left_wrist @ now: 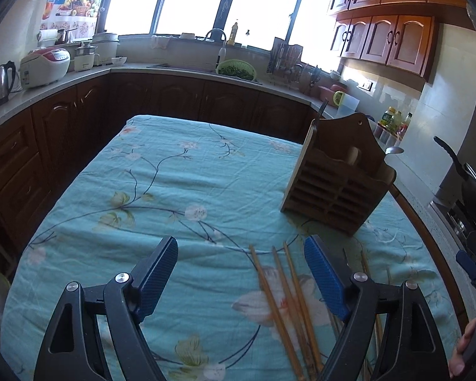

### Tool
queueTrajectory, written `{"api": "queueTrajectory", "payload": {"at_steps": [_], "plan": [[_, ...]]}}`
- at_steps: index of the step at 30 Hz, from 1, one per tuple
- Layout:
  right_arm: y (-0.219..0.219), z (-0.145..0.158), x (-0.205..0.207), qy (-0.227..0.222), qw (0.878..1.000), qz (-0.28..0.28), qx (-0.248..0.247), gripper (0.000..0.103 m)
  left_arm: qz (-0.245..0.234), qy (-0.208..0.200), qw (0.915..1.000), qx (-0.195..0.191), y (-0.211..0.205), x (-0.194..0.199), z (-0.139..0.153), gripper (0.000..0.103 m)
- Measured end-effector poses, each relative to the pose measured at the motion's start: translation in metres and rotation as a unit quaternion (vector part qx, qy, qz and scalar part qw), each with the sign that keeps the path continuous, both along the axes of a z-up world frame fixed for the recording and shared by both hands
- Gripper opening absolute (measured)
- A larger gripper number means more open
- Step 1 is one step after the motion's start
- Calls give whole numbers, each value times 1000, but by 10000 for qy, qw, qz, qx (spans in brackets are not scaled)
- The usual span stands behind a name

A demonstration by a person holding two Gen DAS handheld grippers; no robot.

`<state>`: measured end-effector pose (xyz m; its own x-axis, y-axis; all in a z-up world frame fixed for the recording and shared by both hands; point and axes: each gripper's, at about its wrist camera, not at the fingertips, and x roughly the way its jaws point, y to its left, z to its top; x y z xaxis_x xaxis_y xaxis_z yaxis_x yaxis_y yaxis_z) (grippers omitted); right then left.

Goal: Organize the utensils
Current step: 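Withdraw both open tools from the holder back over the utensil pile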

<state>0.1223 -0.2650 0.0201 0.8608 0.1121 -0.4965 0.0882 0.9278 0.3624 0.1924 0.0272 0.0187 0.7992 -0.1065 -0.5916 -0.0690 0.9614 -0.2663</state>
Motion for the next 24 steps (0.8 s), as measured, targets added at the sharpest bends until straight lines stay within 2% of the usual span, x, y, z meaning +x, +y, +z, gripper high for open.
{"api": "queueTrajectory", "payload": {"at_steps": [8, 12, 17, 20, 24], "plan": [[9, -24, -33, 313, 9994, -58, -150, 100, -58, 240, 9997, 9, -1, -35, -9, 82], [11, -35, -35, 495, 9986, -32, -196, 100, -53, 361, 9993, 49, -2, -40, -12, 82], [13, -37, -35, 494, 9984, -48, -284, 98, -51, 485, 9988, 79, -2, -41, -10, 82], [14, -41, -32, 557, 9979, -40, -329, 92, -44, 544, 9985, 36, -1, -37, -11, 81], [11, -48, -22, 762, 9966, -38, -298, 66, -92, 670, 9977, 11, -2, -25, -15, 80]]}}
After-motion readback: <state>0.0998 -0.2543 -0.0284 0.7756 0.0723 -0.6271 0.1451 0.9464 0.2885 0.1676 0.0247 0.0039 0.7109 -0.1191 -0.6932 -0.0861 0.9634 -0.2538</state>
